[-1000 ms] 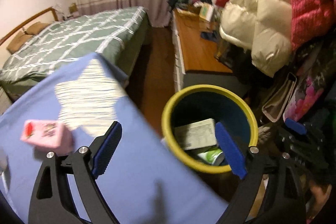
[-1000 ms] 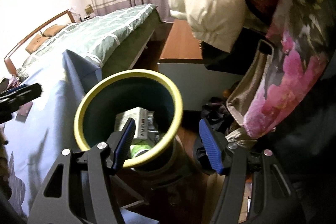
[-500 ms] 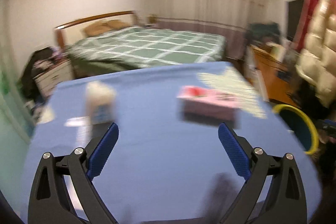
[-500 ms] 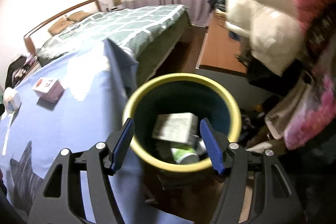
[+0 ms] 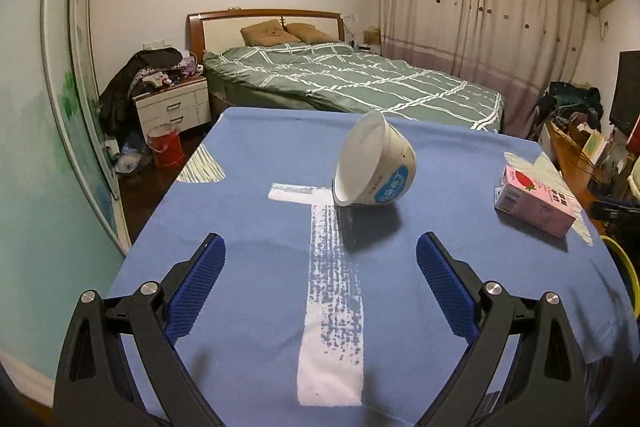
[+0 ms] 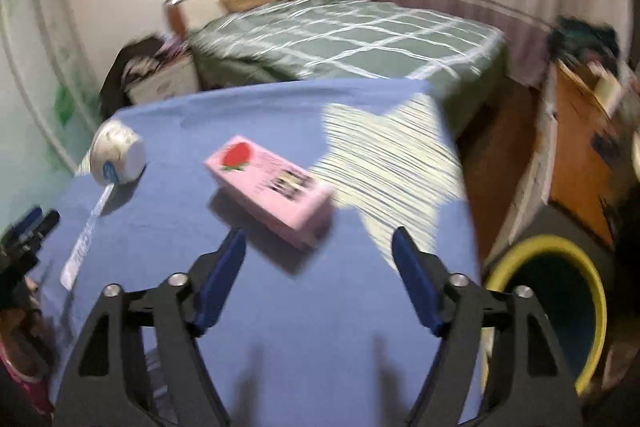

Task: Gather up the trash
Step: 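Grasp the pink strawberry milk carton with the right gripper and lift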

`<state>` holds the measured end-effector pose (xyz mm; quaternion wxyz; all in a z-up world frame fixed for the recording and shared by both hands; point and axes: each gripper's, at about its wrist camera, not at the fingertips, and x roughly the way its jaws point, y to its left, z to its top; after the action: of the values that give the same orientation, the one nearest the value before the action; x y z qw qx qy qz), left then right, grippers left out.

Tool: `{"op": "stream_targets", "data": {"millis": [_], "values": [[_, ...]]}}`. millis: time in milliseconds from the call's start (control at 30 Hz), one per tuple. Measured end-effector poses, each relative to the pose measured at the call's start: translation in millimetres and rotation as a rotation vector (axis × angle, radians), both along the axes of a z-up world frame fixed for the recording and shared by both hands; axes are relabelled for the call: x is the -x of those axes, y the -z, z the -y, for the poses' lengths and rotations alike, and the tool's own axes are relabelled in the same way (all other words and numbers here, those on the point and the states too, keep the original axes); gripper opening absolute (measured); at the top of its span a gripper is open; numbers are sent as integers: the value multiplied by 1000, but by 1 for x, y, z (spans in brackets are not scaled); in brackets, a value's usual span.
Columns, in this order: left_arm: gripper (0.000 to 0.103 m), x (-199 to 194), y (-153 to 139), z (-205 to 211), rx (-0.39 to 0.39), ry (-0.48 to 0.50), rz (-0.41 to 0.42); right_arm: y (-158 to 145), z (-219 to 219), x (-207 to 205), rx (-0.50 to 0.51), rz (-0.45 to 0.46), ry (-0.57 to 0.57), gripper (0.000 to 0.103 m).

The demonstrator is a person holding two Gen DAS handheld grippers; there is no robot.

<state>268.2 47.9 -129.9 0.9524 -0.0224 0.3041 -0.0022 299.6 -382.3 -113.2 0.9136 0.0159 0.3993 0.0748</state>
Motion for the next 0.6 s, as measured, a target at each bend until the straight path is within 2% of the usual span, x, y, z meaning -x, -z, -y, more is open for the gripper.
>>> {"op": "stream_targets", "data": {"millis": [33,100,167,200,367,500,600], "values": [[95,-1,1,-1,2,2,-1,2,-10,-12,41,-1,-39,84],[95,1,1,3,2,10,6,8,-24,-32,143,-1,-110,87],[95,1,-1,14,-3,13,10,12,-34,-42,186,-10,-145,87],[95,2,0,15,-6,18,13,18,-37,-53,195,-44,-189,88],[95,5,-3,18,-9,22,15,32,-45,-74,188,-105,-227,88],[95,4,-3,20,-9,25,10,41,-39,-79,128,-136,-240,87],[95,5,-3,22,-13,26,12,46,-41,-74,93,-150,-246,73]]}}
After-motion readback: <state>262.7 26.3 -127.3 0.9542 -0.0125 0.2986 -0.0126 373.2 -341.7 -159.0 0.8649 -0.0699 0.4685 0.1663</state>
